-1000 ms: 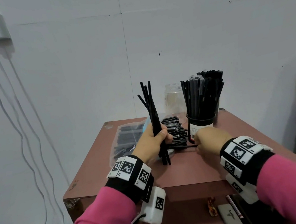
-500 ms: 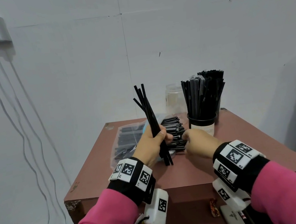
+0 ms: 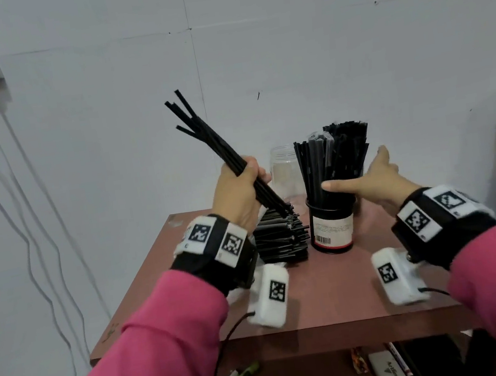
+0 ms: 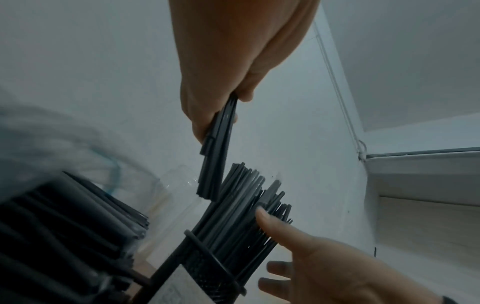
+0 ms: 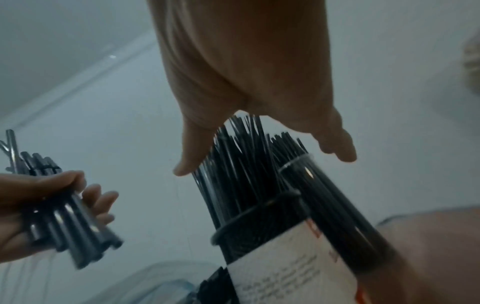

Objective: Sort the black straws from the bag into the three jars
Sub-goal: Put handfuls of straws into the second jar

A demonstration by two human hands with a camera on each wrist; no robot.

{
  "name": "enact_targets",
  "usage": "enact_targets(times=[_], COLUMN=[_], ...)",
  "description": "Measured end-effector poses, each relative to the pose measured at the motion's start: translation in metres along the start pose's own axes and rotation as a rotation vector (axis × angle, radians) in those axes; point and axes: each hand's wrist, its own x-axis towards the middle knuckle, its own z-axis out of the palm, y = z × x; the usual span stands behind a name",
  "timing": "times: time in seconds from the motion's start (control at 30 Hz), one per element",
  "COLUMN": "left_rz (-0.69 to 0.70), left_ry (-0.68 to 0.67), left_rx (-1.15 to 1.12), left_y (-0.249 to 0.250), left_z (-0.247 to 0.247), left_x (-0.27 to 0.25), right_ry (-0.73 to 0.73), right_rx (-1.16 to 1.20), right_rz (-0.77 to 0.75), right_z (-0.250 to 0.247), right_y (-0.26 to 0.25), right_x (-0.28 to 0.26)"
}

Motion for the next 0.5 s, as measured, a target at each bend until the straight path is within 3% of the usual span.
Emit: enact_targets(times=[0.17, 0.37, 0.5], left_rz=[-0.087, -0.129, -0.178], left_ry=[0.056, 0.102, 0.068], left_rx=[-0.013, 0.028, -0.102], left_y=[-0.025, -0.054, -0.083], left_z=[0.039, 0.055, 0.058], left_x=[0.030, 0.057, 0.079], right_ry=[-0.046, -0.153, -0.182], right_rx=[0.369, 0.507, 0.540], right_rz=[-0.025, -0.062, -0.064], right_z=[0.040, 0.048, 0.049], right_y=[0.018, 0.037, 0.044], right_x=[0.036, 0.049, 0.048])
